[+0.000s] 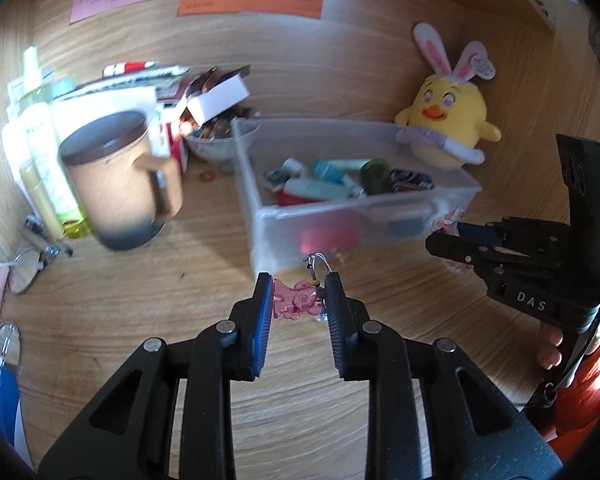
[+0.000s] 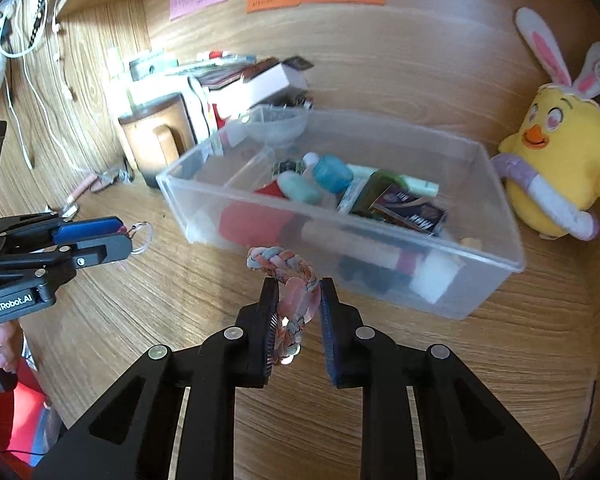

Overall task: Organize objects
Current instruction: 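Lower the keychain and rope bracelet into the clear box and open both tools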

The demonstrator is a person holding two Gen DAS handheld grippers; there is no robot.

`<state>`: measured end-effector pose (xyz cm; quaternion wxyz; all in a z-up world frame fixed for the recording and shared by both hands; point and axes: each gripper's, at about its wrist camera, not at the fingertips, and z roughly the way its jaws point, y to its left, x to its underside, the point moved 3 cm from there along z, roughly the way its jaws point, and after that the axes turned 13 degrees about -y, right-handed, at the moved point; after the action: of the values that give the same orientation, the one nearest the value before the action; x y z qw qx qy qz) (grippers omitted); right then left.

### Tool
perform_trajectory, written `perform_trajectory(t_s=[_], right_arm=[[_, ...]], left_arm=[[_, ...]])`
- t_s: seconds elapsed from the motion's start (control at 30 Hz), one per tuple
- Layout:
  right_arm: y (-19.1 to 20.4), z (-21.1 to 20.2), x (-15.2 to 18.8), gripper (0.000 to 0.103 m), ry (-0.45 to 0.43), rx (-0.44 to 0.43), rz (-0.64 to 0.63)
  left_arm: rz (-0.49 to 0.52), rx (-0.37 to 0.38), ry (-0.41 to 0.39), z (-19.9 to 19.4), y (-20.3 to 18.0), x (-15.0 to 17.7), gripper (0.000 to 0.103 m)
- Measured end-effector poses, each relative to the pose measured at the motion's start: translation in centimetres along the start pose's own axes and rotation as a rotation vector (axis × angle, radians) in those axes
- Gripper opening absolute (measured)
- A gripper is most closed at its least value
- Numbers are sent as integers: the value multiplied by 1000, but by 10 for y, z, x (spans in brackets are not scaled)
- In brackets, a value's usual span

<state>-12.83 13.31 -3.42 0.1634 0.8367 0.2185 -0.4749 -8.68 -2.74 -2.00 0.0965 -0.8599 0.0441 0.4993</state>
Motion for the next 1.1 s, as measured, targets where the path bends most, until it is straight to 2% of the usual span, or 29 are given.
perform_trajectory(t_s=[0.33,0.6,0.87,1.1], right_arm=[[-18,-25,-27,18,-94,26,9],[-35,-33,-48,18,-152,65,15],[-52,-25,-62,18,-163,109,24],[-50,4,-61,18,-105,96,15]], left_arm=[[10,34,-78,1,-26,-32,26],[8,24,-121,13,-30,-57,26],[-2,16,-99,38,-29,-71,26],[3,10,-52,67,-29,-71,26]])
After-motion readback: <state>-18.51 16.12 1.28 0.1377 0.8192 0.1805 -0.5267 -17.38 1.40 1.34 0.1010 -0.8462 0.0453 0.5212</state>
